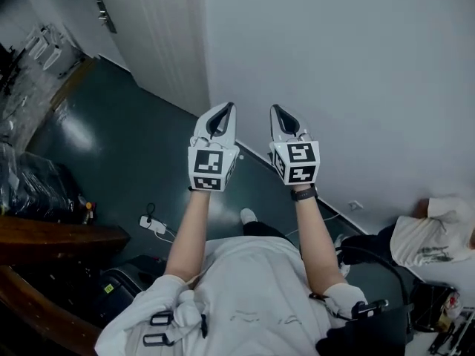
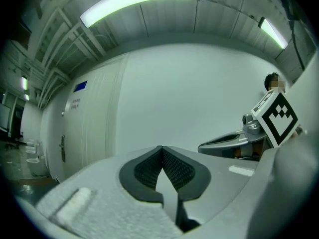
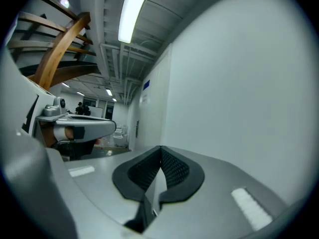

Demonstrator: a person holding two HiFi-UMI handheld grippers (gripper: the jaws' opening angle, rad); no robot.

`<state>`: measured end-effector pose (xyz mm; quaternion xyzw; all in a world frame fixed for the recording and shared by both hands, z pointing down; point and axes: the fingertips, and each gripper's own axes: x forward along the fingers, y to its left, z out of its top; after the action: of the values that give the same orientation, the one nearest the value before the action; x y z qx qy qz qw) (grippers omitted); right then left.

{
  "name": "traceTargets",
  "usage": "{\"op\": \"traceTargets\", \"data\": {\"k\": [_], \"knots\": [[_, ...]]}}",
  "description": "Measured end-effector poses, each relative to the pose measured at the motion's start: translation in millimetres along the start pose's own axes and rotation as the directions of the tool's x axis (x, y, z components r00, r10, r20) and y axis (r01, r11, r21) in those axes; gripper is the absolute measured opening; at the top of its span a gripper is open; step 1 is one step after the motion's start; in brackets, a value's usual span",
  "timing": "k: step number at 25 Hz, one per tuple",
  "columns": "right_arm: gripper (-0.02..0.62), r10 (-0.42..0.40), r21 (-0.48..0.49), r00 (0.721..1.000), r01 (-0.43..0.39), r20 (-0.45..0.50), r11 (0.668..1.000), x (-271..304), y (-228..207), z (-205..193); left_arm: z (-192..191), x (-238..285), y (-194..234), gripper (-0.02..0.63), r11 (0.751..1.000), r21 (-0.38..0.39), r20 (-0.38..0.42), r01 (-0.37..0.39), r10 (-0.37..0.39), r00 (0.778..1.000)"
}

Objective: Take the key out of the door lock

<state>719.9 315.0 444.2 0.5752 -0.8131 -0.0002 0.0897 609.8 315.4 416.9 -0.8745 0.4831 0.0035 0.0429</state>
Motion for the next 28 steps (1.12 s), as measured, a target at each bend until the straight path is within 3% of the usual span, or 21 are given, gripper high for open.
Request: {"op": "traceTargets", "data": {"k": [4,8,10,14,20,23,25,28], "knots": [[0.000,0.113,-0.023,0.993,-0.112,0.020,0.993,70.7,18.4,25.0,7.9,11.6,63.2,0.000,0.980,0.051,0.039,-0.193,0.191,0.981],[-0.007,0.267,-0.076,0.960,-0.260,0.087,0.962,126.6,71.1,58.3,26.3,-10.3,114.2,0.002,0.966,0.035,0.075,-0.257,0.254,0.964],[-0.007,0.369,-0.118,0.916,-0.353,0.156,0.928,143.8,111.0,78.6,32.6,-34.0,143.6,0.002,0.934,0.039,0.070,-0.355,0.352,0.933],[-0.006,0.516,-0.145,0.833,-0.496,0.200,0.856,178.2,193.3,99.6,18.4,-83.0,211.7,0.002,0.839,0.047,0.016,-0.542,0.541,0.841],[-0.007,0.715,-0.204,0.686,-0.687,0.136,0.698,226.4,348.7,92.3,-20.9,-151.0,318.0,0.003,0.752,0.082,-0.107,-0.654,0.660,0.744],[-0.007,0.736,-0.188,0.663,-0.712,0.137,0.677,259.5,413.1,98.7,-27.2,-180.8,381.6,0.003,0.706,0.118,-0.097,-0.699,0.708,0.699],[-0.006,0.738,-0.162,0.663,-0.720,0.130,0.675,283.1,454.9,111.9,-23.9,-200.9,426.6,0.002,0.675,0.084,-0.082,-0.733,0.737,0.670],[0.000,0.767,-0.075,0.627,-0.765,0.137,0.639,312.0,507.7,126.9,-24.9,-222.5,479.7,0.003,0.658,0.065,-0.094,-0.750,0.753,0.652]]}}
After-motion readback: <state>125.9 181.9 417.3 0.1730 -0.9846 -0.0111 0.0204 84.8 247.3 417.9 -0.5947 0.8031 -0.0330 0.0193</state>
